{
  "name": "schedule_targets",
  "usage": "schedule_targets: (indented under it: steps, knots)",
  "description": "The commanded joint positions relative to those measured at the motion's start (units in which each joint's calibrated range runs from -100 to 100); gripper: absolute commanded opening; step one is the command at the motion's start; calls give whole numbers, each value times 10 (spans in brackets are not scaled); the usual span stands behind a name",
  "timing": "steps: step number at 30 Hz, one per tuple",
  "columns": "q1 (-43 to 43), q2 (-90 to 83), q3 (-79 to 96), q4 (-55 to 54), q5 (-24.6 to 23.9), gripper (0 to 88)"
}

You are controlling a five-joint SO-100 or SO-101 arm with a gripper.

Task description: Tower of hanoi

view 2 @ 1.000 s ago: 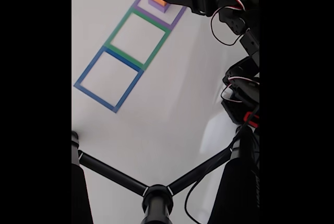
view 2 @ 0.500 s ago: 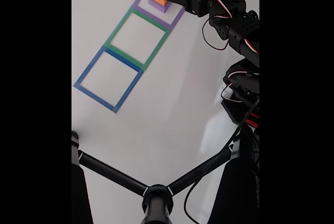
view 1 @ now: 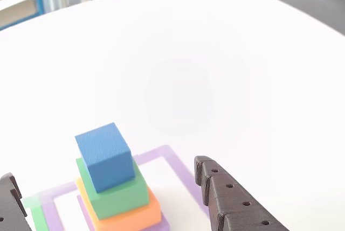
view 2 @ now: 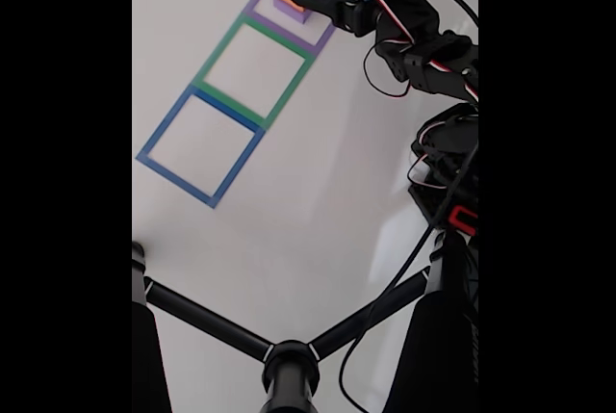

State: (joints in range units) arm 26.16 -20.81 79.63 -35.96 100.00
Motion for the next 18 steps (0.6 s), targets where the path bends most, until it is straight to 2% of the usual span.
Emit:
schedule_targets:
  steps: [1, 18]
  knots:
    - [-10, 37, -35, -43, 0, 392]
    - [-30, 150, -127, -71, 0, 379]
